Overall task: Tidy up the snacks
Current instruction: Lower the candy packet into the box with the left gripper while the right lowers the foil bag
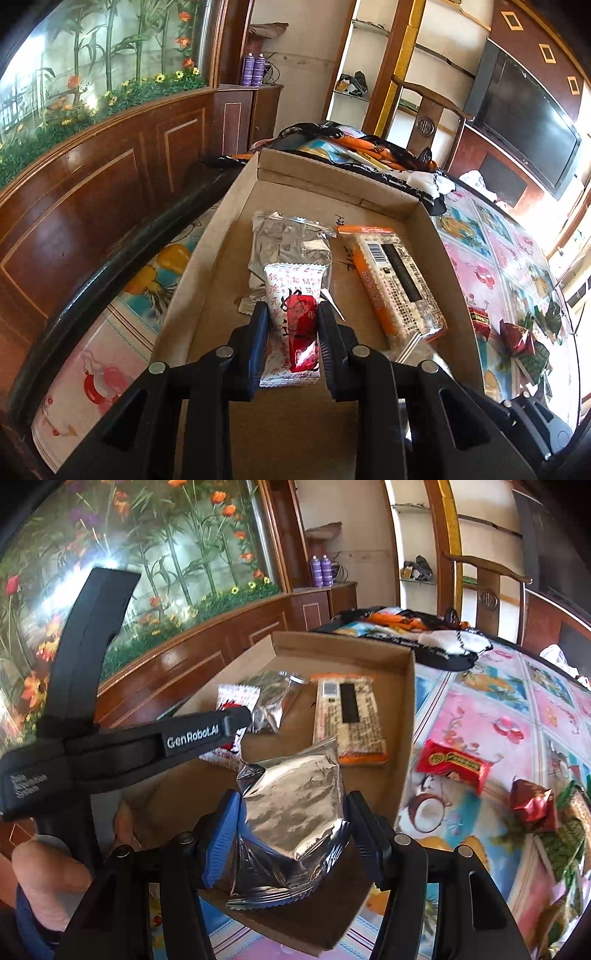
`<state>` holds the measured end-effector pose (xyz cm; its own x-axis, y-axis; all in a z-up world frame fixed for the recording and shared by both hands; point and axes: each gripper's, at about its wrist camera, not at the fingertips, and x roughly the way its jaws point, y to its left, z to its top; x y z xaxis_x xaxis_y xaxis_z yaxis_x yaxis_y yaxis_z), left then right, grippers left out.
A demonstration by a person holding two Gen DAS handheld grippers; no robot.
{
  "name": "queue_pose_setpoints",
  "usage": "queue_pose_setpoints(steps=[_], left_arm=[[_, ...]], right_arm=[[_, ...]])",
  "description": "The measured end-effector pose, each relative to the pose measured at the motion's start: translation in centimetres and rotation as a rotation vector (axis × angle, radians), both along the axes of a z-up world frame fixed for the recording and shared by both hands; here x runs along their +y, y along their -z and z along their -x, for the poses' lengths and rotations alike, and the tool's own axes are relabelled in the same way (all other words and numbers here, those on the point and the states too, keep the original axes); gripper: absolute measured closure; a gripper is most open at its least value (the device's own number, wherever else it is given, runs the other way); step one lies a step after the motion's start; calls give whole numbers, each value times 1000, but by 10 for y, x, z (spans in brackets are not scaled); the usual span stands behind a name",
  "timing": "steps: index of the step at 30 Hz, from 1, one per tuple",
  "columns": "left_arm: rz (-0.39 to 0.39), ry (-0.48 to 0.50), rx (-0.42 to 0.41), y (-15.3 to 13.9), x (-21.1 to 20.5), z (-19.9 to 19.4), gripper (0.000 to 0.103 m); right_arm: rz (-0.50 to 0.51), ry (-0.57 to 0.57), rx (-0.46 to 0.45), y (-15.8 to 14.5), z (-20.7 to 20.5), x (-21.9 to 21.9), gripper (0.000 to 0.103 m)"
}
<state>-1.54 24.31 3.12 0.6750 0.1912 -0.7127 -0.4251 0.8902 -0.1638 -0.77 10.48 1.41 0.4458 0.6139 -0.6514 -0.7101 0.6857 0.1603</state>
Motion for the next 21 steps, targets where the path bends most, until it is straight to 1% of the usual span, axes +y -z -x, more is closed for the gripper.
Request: queue_pose_setpoints(steps=[9,12,15,19,21], left_arm=[[-12,4,15,1,-2,-2,79],[-11,1,15,1,-2,-3,79],[-13,-3,15,1,-2,-3,78],[-12,-6,12,1,-2,-2,74],[-7,-9,6,0,-1,-1,68]], right_arm=[[41,-17,-46,6,2,6,39],[45,-61,-28,8,7,10,40],[49,-73,-24,10,12,12,40],[33,-70,-15,10,12,9,40],[35,-70,-17,9,14,9,40]])
